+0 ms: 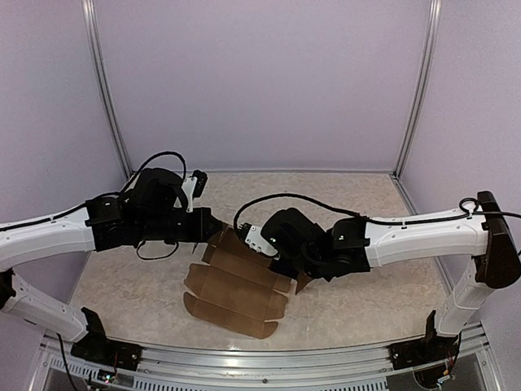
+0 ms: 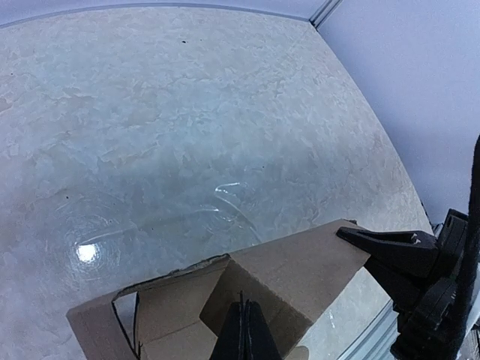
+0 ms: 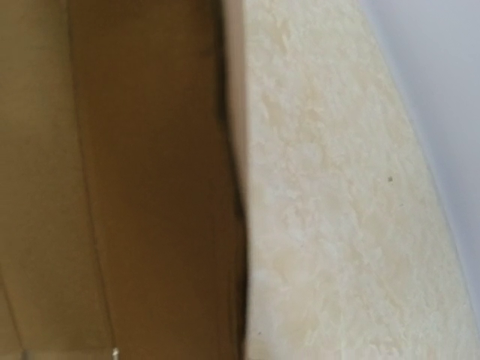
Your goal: Fold the paper box
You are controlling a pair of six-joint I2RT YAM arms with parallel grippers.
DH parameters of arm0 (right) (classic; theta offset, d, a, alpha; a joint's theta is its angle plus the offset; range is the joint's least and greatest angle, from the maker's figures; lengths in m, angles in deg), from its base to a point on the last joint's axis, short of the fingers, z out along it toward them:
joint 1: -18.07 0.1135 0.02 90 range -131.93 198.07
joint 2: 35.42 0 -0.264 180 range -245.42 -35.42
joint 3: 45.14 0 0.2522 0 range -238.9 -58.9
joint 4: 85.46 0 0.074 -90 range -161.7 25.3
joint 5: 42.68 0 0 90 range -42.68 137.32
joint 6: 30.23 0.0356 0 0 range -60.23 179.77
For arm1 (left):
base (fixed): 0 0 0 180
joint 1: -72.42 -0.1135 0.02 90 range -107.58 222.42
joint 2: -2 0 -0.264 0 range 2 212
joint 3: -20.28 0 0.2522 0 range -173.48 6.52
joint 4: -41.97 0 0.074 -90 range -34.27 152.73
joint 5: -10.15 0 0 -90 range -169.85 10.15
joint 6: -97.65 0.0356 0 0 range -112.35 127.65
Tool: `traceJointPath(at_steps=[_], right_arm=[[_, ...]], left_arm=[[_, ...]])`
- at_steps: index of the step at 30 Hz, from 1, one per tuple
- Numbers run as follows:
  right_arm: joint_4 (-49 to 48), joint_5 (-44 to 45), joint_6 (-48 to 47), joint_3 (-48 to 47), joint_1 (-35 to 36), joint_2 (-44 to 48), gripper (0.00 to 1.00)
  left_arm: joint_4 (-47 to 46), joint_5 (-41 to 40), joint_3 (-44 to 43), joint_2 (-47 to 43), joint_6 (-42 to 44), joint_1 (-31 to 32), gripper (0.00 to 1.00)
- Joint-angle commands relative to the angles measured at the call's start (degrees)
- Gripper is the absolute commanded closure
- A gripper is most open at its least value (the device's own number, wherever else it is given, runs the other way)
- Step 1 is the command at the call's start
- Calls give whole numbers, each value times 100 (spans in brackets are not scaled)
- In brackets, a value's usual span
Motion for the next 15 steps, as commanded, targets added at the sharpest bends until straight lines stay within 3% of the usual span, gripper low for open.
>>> traceJointPath(at_steps=[1, 15], right_arm=[[397, -362, 329, -123, -109, 200, 100], [1555, -1765, 1176, -973, -325, 94, 100]], left_arm=[[281, -356, 189, -291, 30, 47, 100], [906, -1510, 499, -499, 88, 46, 100]])
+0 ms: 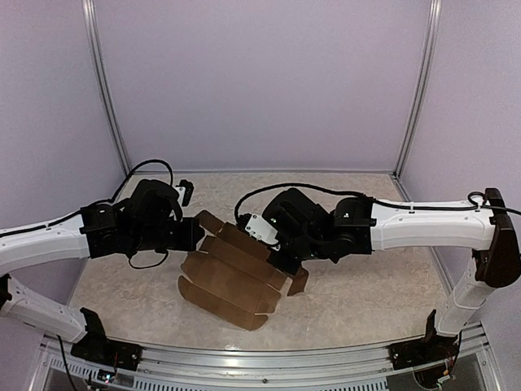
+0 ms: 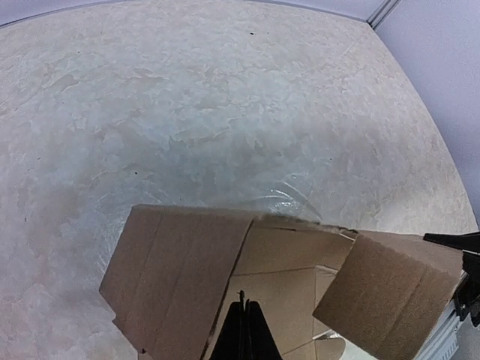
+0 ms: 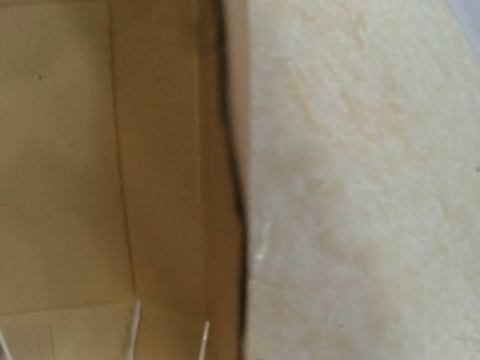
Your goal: Fold the paper box
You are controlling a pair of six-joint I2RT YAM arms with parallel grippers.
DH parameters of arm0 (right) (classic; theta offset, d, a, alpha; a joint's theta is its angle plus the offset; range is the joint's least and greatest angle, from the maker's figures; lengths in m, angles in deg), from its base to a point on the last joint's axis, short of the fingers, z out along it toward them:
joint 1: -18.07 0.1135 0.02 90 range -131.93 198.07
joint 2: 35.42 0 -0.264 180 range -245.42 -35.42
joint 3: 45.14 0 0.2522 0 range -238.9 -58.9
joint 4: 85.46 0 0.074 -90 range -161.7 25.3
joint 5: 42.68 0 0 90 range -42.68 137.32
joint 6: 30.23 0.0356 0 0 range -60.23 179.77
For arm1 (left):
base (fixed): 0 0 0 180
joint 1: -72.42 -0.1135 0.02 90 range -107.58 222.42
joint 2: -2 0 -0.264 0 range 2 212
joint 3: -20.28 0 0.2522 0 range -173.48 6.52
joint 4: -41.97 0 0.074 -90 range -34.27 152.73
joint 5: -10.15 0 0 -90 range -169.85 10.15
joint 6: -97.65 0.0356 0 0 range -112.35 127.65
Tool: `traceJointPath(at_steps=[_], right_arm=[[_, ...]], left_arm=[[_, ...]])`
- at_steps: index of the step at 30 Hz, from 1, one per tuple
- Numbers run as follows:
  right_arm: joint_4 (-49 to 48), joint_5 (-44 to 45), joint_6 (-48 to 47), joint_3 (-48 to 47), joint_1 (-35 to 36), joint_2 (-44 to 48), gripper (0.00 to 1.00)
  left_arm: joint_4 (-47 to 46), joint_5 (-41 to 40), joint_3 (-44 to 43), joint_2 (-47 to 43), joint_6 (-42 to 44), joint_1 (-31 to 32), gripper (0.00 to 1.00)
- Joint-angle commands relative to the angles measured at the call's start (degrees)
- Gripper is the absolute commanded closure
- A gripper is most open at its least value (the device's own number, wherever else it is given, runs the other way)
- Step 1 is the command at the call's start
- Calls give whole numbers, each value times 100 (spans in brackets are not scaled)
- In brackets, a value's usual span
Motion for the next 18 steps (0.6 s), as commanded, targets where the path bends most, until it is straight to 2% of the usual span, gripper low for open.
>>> traceJointPath(at_steps=[1, 9, 18], right_arm=[[502, -548, 402, -332, -89, 38, 100], [654, -1231, 525, -399, -119, -25, 100], [630, -1580, 890, -483, -338, -82, 100]], left_arm=[[497, -748, 89, -124, 72, 48, 100], [591, -1174, 242, -313, 154, 45, 100], [474, -1005, 393, -203, 227, 44, 100]])
